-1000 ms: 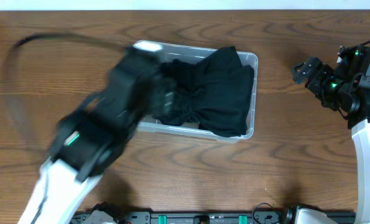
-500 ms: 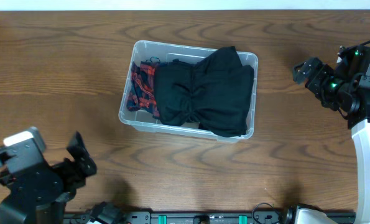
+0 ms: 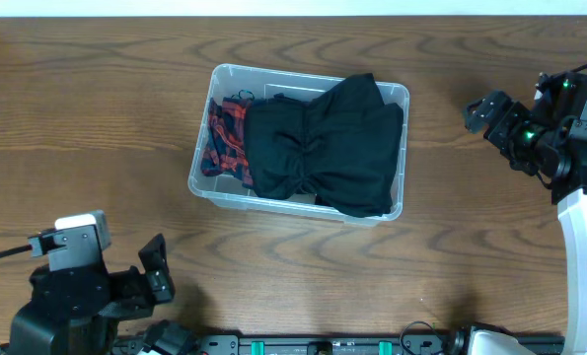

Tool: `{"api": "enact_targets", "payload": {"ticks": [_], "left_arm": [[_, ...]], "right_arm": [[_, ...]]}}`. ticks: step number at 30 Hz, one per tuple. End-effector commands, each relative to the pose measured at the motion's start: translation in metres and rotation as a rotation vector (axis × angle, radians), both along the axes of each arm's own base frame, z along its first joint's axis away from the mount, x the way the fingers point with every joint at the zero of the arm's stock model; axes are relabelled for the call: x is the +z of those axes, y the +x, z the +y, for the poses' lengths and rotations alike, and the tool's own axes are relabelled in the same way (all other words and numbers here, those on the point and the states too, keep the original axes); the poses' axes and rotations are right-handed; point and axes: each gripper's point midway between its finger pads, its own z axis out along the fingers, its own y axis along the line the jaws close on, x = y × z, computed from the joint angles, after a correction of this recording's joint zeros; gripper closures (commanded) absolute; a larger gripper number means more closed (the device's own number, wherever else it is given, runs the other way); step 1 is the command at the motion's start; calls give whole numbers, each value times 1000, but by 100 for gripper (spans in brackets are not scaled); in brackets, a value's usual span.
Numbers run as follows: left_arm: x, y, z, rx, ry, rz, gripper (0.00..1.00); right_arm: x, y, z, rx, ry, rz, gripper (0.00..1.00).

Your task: Pack container

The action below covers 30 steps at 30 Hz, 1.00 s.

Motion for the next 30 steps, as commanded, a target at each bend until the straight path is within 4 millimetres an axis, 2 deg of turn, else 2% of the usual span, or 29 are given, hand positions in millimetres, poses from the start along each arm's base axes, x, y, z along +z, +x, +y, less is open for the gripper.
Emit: {"api": "enact_targets", "payload": {"ticks": [1,5,10,22,30], "left_arm": [[4,6,-2,-54,59,-31,2],[0,20,12,78,38,-91,2],[-21,35,5,10,43,-183,2],[-110,42,15,68,33,-300,2],[-159,56,14,69,29,-327,2]], "right_arm": [[1,0,-1,3,-1,-3,1],[1,0,-1,3,-1,-3,1],[1,0,-1,3,-1,-3,1],[1,0,-1,3,-1,-3,1],[1,0,-1,3,-1,-3,1]]}}
